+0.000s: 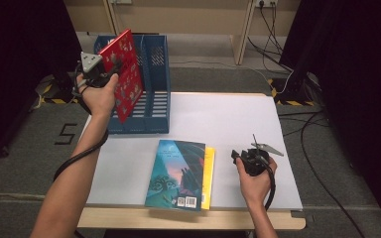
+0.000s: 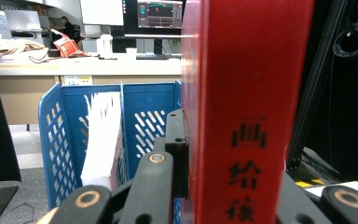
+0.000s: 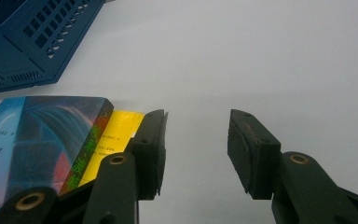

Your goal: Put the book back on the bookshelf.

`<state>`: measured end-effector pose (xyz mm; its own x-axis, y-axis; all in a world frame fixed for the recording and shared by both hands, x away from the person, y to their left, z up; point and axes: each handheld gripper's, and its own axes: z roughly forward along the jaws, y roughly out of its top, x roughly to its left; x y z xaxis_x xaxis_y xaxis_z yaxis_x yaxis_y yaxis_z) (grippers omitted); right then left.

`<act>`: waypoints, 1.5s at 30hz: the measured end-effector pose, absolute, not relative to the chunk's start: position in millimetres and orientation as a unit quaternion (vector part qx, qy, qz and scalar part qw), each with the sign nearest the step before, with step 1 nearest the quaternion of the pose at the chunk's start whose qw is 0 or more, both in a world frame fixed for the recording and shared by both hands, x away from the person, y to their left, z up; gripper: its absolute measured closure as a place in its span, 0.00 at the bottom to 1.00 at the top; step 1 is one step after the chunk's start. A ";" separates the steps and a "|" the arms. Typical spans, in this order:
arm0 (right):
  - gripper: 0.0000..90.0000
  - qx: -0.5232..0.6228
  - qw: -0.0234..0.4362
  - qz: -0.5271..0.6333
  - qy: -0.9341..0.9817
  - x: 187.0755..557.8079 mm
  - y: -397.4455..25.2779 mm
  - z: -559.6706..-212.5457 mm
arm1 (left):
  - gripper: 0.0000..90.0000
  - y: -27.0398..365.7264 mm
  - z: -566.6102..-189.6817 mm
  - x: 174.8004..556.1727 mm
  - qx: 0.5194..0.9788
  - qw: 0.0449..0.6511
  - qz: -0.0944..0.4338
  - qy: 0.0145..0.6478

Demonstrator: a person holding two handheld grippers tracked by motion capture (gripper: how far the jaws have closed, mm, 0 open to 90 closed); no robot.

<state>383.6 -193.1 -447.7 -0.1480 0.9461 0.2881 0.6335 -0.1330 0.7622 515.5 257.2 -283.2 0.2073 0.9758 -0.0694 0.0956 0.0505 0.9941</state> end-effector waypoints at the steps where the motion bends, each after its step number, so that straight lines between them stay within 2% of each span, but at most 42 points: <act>1: 0.64 0.626 0.187 0.419 0.631 383.4 -193.3 -447.4 | 0.88 257.2 -283.0 516.0 0.558 0.540 0.407 0.481; 45: 0.64 0.622 0.187 0.418 0.635 384.4 -194.3 -449.4 | 0.88 246.1 -290.9 547.3 0.554 0.531 0.413 0.490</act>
